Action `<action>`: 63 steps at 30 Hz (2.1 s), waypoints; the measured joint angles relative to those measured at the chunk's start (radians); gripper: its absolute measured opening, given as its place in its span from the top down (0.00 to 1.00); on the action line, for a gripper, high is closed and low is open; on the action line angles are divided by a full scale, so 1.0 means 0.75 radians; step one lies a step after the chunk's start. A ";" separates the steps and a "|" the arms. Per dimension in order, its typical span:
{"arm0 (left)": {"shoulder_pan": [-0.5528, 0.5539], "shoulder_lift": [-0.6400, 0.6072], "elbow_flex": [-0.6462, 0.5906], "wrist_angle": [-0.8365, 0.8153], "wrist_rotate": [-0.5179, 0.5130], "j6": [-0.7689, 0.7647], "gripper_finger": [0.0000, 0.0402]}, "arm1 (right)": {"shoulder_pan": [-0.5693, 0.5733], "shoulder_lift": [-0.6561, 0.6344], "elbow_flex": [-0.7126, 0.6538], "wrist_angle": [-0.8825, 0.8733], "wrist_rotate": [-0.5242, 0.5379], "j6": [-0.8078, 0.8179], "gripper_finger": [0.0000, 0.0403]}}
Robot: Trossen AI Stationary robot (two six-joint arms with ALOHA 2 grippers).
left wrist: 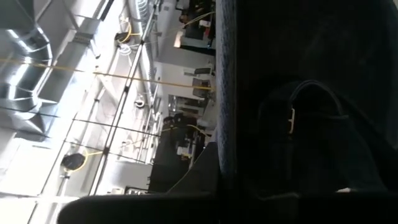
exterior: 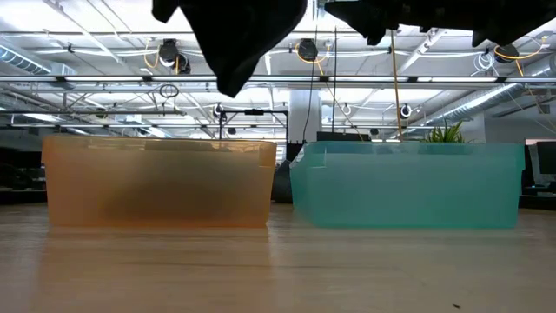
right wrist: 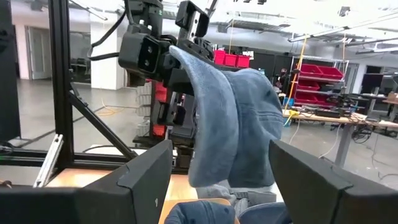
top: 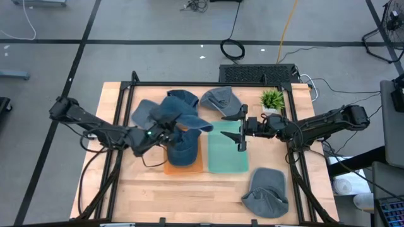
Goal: Pick & Place hat
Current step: Put the bottom blue cap into the orange bin
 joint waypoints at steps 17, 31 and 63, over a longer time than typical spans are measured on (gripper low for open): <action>0.080 0.158 0.000 0.345 0.114 0.054 0.97 | 0.009 0.001 -0.001 -0.015 0.097 -0.022 0.37; 0.112 0.192 0.002 0.336 0.127 -0.037 0.97 | 0.039 0.001 -0.002 -0.031 0.099 -0.021 0.37; 0.088 0.195 0.003 0.276 0.469 -0.545 0.81 | 0.037 0.000 0.001 -0.099 0.194 -0.064 0.99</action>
